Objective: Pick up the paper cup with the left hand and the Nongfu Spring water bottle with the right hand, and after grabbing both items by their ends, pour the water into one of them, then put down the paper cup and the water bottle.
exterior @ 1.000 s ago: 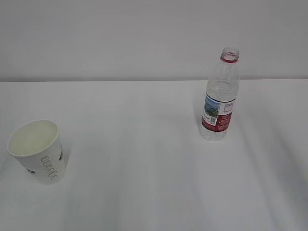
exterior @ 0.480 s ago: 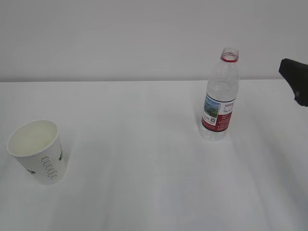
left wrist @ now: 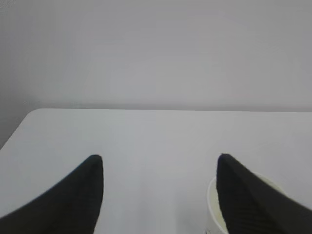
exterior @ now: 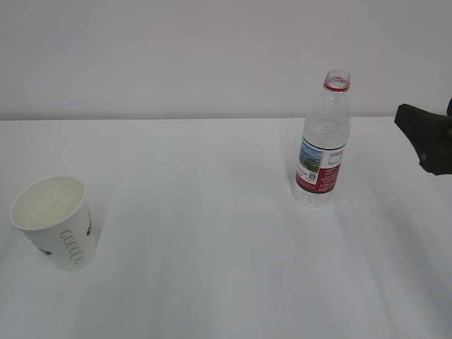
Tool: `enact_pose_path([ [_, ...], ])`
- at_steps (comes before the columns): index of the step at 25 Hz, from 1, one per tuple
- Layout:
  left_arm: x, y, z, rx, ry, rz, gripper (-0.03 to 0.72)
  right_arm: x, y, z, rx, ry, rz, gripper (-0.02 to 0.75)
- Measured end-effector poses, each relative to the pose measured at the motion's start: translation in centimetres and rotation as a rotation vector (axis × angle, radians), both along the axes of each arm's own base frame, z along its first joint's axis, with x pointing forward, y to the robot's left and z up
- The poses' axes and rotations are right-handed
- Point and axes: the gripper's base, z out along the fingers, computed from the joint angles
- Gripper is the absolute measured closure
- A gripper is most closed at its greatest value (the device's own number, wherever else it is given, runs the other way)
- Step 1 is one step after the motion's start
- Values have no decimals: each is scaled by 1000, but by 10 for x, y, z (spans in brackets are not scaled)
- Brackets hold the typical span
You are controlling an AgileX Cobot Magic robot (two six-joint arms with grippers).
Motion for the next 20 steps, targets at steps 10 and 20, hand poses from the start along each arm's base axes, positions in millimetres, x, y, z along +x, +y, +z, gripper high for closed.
enact_pose_path([
  [10,23,3,-9,-50,13,42,156,-1,2,0,-24,-9,27,151],
  [20,39,-2,-15,101,-16,-43,161,0,3,0,-27,-11,33,150],
])
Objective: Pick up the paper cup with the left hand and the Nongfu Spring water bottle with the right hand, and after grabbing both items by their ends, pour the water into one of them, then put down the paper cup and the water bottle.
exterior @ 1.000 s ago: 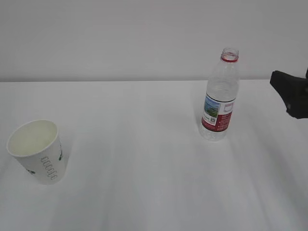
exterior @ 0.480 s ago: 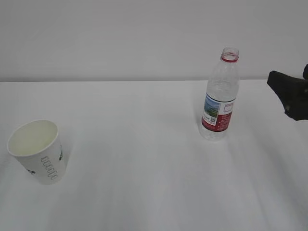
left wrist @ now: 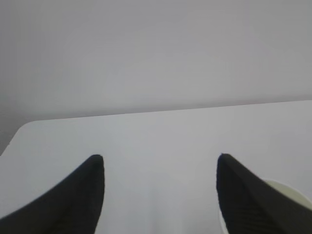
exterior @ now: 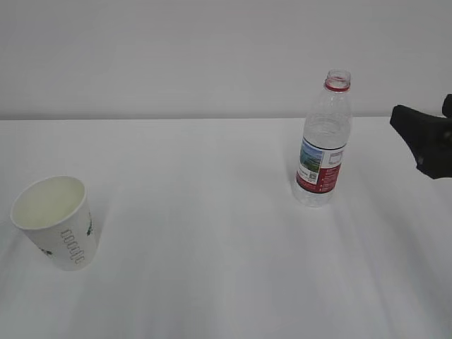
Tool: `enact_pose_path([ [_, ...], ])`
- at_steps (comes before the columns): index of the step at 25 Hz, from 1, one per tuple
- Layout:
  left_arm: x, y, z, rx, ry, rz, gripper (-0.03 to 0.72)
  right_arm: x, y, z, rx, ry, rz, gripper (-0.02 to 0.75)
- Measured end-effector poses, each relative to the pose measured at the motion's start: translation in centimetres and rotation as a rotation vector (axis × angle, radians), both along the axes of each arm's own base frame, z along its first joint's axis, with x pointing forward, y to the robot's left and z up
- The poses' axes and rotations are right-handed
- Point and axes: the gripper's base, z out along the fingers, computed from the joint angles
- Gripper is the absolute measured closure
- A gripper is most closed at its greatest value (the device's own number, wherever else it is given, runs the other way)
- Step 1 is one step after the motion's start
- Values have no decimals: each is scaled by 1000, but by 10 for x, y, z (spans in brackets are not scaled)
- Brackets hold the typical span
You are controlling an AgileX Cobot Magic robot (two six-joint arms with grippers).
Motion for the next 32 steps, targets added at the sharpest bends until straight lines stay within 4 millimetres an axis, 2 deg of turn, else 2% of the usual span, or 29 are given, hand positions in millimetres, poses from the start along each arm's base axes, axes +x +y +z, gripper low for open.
enact_pose_path([
  [4,0,0,-14,-17,16,-2,161,2,0,-5,-1,21,0,150],
  [10,-14,-1,-39,-84,-8,-2,161,3,1,-5,2,17,4,150],
  [20,-14,-13,-49,-15,20,-140,162,9,2,-16,5,51,11,151],
  [32,-13,-20,-57,3,76,-224,163,18,5,-32,26,71,31,150],
])
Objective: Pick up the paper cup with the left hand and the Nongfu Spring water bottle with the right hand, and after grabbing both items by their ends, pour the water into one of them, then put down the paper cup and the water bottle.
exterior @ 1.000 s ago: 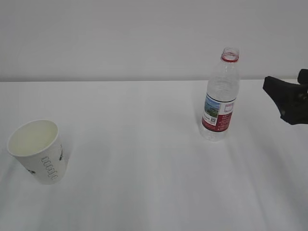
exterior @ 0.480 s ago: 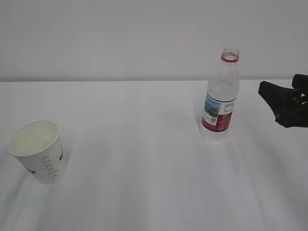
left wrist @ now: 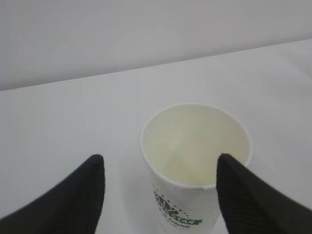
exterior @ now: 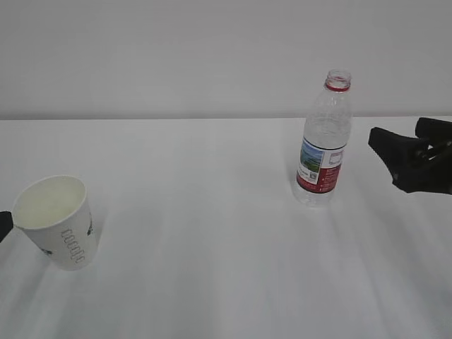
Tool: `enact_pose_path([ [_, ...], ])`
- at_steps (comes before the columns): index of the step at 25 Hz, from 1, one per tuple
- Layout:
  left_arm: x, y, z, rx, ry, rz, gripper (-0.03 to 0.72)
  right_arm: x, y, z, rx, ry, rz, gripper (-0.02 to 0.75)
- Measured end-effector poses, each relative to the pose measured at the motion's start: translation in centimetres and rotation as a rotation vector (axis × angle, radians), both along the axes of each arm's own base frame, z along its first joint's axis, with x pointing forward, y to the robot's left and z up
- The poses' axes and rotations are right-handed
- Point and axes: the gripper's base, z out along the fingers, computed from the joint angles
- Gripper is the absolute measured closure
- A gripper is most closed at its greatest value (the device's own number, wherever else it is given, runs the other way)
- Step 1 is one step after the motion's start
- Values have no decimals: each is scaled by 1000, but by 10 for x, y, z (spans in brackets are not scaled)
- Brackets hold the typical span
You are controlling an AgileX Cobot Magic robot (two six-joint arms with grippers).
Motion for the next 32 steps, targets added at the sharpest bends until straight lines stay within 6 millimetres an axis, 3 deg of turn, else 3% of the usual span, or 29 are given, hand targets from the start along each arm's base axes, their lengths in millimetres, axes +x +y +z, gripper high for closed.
enact_pose_path([
  [12,1,0,-3,-8,20,-3,163,5,4,-19,-24,66,41,151],
  [32,2,-8,-14,-10,90,-89,164,5,5,-17,-15,39,52,151],
])
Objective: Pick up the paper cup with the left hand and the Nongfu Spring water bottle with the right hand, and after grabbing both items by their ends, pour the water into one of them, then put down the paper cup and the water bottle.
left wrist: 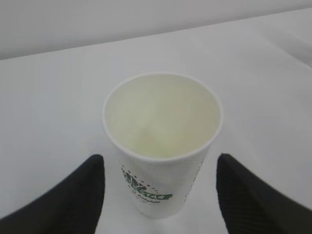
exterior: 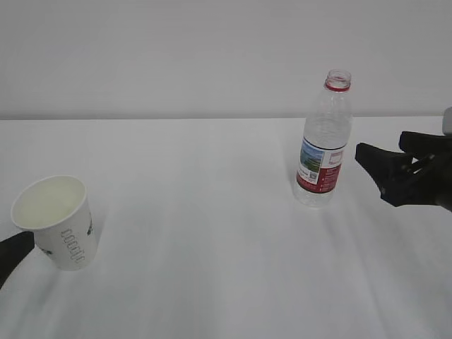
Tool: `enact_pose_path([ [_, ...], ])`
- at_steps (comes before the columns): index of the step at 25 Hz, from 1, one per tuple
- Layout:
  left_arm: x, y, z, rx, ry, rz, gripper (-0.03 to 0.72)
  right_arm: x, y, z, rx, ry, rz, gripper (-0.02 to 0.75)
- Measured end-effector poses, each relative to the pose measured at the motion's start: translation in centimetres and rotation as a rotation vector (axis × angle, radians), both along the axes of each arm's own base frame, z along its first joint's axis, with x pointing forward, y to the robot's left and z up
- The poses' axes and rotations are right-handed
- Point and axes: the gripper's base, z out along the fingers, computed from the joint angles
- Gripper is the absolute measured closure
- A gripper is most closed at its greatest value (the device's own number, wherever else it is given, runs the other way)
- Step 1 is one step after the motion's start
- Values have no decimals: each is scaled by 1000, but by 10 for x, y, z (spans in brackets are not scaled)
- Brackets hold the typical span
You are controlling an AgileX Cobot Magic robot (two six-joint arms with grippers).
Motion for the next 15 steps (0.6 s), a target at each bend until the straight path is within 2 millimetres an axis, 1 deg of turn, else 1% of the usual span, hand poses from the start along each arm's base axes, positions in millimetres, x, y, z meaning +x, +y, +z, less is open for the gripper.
enact_pose_path([
  [7,-1,-2,-1,-14,17,-15,164,1,0,-3,-14,7,4,151],
  [15,-1,-2,-1,-22,21,-12,164,7,2,-26,-13,63,19,150],
])
